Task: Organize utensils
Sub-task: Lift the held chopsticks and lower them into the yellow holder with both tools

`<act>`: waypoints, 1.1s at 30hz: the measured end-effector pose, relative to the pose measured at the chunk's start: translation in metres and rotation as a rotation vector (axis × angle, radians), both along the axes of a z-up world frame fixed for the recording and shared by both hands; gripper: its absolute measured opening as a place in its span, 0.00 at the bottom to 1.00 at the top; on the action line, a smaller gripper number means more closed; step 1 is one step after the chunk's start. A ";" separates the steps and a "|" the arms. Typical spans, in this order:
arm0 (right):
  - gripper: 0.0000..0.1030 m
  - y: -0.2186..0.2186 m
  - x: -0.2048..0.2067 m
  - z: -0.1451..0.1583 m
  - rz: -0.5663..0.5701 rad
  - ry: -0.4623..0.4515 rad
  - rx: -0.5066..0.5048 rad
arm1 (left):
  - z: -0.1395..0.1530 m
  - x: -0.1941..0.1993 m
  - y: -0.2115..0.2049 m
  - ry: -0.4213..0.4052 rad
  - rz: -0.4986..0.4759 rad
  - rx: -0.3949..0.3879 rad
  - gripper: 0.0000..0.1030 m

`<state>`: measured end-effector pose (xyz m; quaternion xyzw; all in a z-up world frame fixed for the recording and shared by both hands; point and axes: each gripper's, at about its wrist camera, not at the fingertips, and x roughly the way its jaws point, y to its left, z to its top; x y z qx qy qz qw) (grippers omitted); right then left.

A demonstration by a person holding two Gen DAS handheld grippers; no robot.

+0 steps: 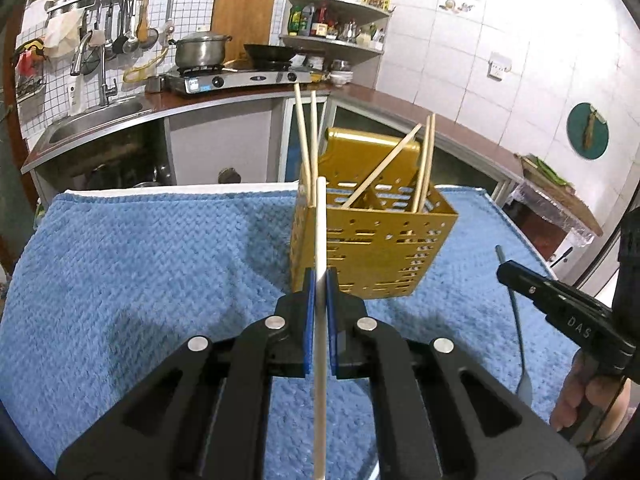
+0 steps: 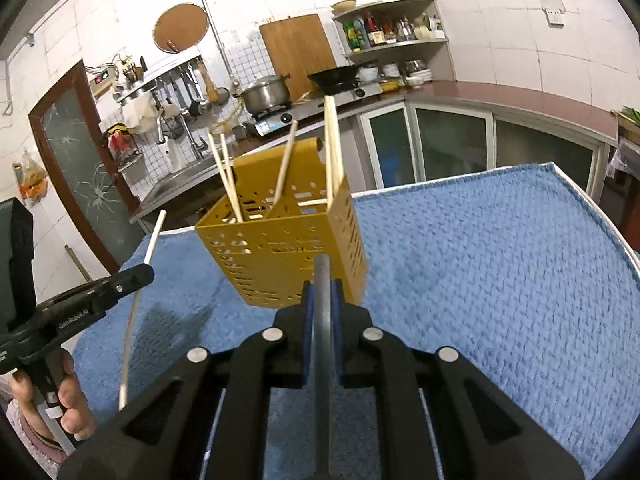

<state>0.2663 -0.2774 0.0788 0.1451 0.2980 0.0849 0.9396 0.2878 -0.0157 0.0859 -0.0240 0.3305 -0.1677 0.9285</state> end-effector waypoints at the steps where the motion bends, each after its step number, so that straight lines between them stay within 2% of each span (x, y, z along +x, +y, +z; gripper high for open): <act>1: 0.09 0.000 -0.002 0.002 0.004 -0.006 0.004 | 0.003 -0.002 0.000 -0.009 -0.003 -0.006 0.04; 7: 0.09 0.002 -0.011 0.015 -0.010 -0.070 0.000 | 0.020 -0.010 -0.003 -0.064 -0.008 -0.029 0.04; 12: 0.09 -0.002 -0.016 0.028 -0.039 -0.194 0.020 | 0.035 -0.012 -0.003 -0.112 -0.005 -0.032 0.04; 16: 0.09 -0.003 -0.012 0.047 -0.058 -0.293 0.016 | 0.063 -0.009 -0.003 -0.166 -0.003 -0.058 0.04; 21: 0.09 0.003 0.009 0.073 -0.077 -0.409 -0.002 | 0.094 0.005 -0.011 -0.246 0.006 -0.073 0.04; 22: 0.09 0.004 0.013 0.078 -0.085 -0.446 -0.010 | 0.101 0.007 -0.014 -0.282 0.008 -0.070 0.04; 27: 0.09 0.010 0.033 0.094 -0.133 -0.605 -0.044 | 0.116 0.020 -0.024 -0.388 0.023 -0.065 0.04; 33: 0.09 0.027 0.069 0.089 -0.128 -0.662 -0.097 | 0.120 0.040 -0.030 -0.487 0.021 -0.109 0.04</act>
